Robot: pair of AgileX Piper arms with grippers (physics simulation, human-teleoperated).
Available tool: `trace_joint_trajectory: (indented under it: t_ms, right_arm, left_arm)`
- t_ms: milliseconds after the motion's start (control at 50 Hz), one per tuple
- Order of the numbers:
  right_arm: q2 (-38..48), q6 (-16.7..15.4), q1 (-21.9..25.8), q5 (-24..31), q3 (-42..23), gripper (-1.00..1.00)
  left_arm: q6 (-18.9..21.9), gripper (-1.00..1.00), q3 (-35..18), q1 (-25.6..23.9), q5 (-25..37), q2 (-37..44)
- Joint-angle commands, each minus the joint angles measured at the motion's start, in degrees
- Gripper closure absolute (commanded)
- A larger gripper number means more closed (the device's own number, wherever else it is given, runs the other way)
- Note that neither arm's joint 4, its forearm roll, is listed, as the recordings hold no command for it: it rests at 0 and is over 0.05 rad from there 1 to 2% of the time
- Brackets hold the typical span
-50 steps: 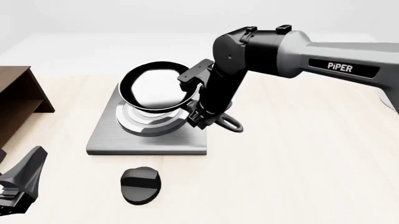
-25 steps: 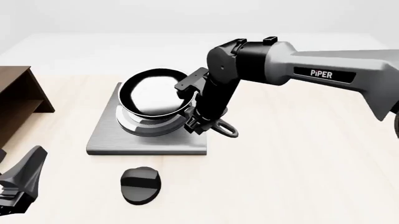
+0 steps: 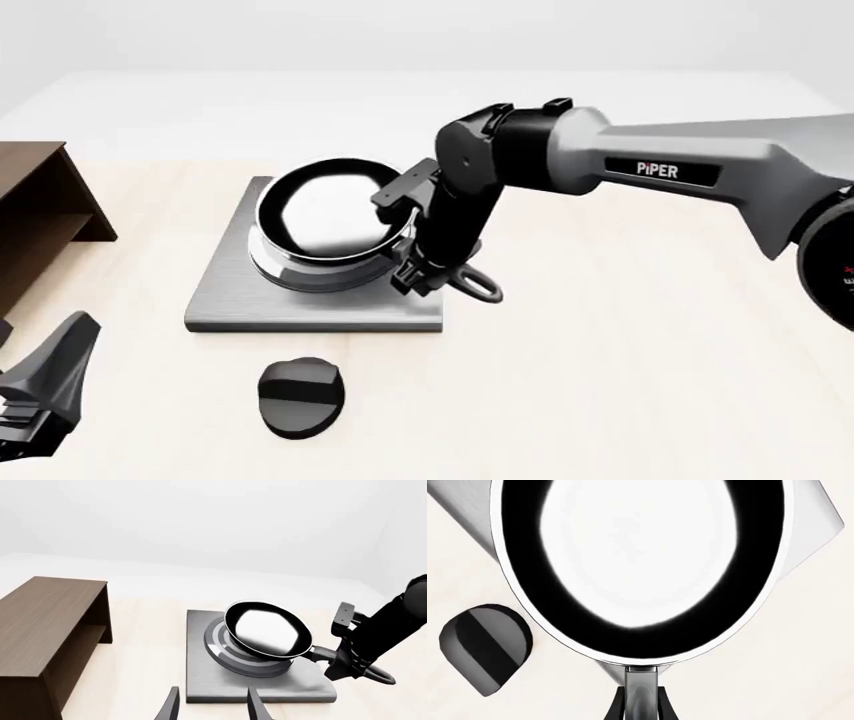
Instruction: Turn on the stove and put the frying pan on it.
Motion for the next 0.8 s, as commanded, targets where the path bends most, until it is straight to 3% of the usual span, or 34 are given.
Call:
trace_joint_trajectory:
  t_ms: [20,800]
  right_arm:
    - [0.6,1.1,0.3,-1.1,-1.5,1.00]
    - [6.1,1.8,0.1,0.4,-6.8,1.00]
  left_arm:
    - [0.0,-1.00,0.0,0.0,-0.1,0.0]
    - [0.0,-1.00,0.0,-0.4,-0.4,0.0]
